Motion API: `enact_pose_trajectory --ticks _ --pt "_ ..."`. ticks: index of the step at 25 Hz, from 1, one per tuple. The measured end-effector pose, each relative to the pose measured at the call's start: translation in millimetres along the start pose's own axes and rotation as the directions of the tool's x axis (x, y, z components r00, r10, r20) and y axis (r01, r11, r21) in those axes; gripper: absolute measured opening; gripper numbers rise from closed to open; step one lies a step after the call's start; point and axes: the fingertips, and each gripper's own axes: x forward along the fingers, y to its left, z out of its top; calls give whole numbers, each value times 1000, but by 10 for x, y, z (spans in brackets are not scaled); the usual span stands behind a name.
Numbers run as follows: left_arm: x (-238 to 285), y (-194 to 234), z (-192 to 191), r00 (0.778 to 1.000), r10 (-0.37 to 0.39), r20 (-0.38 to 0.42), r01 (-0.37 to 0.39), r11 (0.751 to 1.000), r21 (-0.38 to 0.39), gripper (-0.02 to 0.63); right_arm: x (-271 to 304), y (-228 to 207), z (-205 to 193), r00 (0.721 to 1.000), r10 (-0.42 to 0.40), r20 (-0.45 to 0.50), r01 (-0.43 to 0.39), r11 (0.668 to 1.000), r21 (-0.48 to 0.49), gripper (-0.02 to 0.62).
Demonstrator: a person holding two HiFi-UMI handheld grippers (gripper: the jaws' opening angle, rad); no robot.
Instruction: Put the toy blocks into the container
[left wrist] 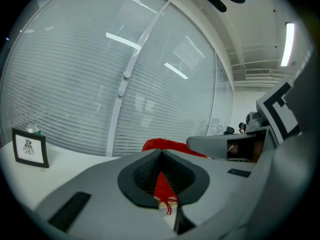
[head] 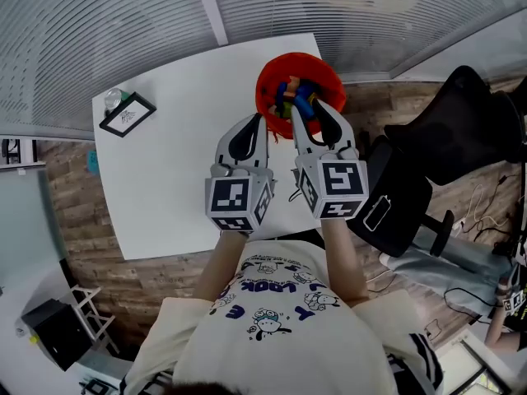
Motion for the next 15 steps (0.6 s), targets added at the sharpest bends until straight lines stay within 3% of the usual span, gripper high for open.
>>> enact_pose_trajectory --ticks 5,15 --pt "-50 -1 22 1000 4 12 -4 1000 -2 31 -92 11 38 999 -27 34 27 1000 11 27" --pt "-202 2 95 999 20 38 -20 1000 2 31 -202 166 39 998 -27 48 26 999 19 13"
